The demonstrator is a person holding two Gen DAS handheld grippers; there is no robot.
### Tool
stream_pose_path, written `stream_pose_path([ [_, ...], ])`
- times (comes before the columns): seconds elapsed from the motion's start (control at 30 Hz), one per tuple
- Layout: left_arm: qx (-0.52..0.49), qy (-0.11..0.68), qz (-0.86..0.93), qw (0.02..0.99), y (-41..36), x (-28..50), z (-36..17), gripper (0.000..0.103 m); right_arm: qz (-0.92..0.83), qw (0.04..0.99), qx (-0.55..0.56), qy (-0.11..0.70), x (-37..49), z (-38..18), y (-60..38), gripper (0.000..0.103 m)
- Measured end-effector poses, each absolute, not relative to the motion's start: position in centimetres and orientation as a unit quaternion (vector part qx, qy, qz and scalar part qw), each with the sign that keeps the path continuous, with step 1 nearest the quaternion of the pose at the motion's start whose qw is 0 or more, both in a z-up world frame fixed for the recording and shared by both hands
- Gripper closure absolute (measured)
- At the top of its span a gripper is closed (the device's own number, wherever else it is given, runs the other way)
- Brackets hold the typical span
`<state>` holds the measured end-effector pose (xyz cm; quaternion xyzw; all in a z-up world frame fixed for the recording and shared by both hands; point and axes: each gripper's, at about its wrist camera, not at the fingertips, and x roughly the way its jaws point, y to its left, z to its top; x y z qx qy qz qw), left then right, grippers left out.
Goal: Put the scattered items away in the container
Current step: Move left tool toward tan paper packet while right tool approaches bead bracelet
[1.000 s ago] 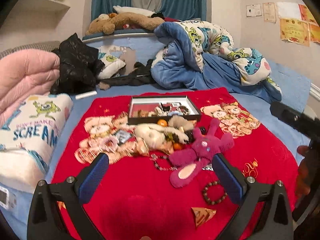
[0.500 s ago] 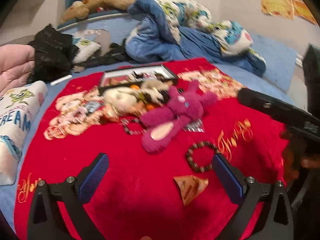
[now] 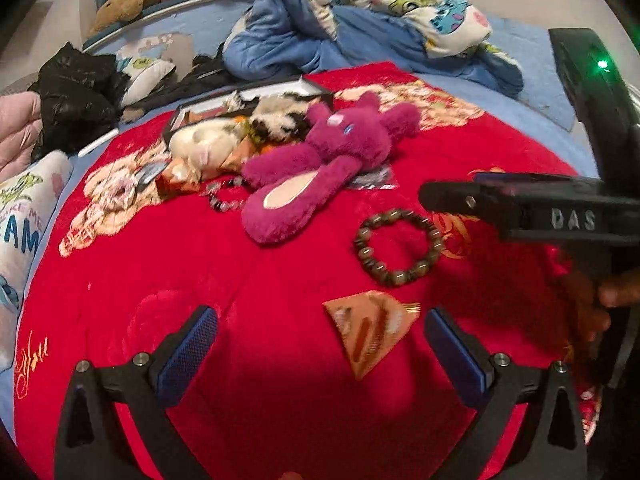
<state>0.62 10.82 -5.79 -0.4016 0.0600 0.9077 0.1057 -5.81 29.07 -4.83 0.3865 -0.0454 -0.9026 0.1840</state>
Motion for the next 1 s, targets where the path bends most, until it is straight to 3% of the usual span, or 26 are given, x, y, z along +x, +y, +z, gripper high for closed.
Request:
stream_pose_path([
  [0.17,-0.428,0.054,0.895,0.112,10.8,-0.3,-7.6,0.000,-0.883,0.184,0.432,-0.030,-6.4,-6.9,27.8,0.027],
  [0.5,-0.445,0.057,0.888,0.102,11.1,-1.5,-9.4,0.000,-0.873,0.159,0.460,-0.017,-7.3,-8.6,27.6,0.038],
  [0.73,-0.440,0.052,0.890,0.109,11.1,-1.8,-9.8,0.000,-0.872,0.157,0.464,0.000,-7.4,-8.8,26.8,0.067],
  [0.83,-0.435,0.047,0.892,0.111,10.9,-1.7,-9.7,0.000,-0.875,0.155,0.458,0.010,-7.1,-8.7,26.4,0.084],
  [0.9,-0.426,0.047,0.897,0.110,10.9,-1.5,-9.5,0.012,-0.876,0.154,0.456,0.012,-7.1,-8.6,26.4,0.087],
  [0.97,-0.416,0.045,0.902,0.110,10.7,-1.2,-9.2,0.035,-0.877,0.155,0.454,0.011,-7.0,-8.4,26.4,0.089],
  [1.0,-0.412,0.045,0.903,0.111,10.7,-1.1,-9.1,0.040,-0.878,0.154,0.452,0.010,-6.9,-8.4,26.5,0.089],
])
